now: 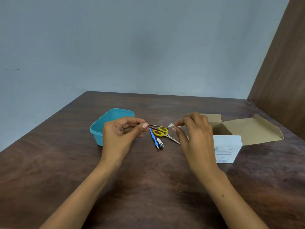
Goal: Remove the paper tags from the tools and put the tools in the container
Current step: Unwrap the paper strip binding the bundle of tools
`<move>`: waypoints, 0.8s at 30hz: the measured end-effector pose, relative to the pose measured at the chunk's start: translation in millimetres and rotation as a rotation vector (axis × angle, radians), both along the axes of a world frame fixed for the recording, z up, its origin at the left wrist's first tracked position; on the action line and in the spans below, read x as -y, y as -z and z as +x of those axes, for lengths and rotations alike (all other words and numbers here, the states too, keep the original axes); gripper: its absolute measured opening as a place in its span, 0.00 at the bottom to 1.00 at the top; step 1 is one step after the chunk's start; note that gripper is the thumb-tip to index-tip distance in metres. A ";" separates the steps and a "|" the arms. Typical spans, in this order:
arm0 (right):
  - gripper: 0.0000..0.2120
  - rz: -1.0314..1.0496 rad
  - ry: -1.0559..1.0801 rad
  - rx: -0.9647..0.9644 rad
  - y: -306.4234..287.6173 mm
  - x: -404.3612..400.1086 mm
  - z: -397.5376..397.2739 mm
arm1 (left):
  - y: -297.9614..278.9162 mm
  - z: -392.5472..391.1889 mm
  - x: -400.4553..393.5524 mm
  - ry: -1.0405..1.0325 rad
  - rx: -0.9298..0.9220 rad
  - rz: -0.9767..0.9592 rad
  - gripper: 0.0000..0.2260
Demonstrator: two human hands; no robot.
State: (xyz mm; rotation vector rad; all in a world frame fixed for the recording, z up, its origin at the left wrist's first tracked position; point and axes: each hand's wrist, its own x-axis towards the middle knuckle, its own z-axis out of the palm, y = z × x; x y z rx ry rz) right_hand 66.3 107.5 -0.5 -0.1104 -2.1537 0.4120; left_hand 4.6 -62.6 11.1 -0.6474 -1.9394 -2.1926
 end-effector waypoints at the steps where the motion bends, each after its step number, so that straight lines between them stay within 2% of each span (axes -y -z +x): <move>1: 0.04 -0.053 -0.063 -0.011 -1.5 -1.1 0.3 | 0.4 0.4 -1.2 0.006 -0.005 -0.013 0.04; 5: 0.00 -0.116 -0.178 -0.029 -2.5 -2.4 0.5 | 2.7 0.7 -3.9 0.034 -0.026 -0.077 0.04; 10: 0.03 -0.083 -0.256 0.004 0.5 4.9 -1.4 | 6.2 2.4 -6.7 0.069 -0.060 -0.139 0.05; 24: 0.07 0.064 -0.228 0.098 3.6 7.9 0.3 | 6.2 4.2 -5.9 0.104 -0.119 -0.180 0.05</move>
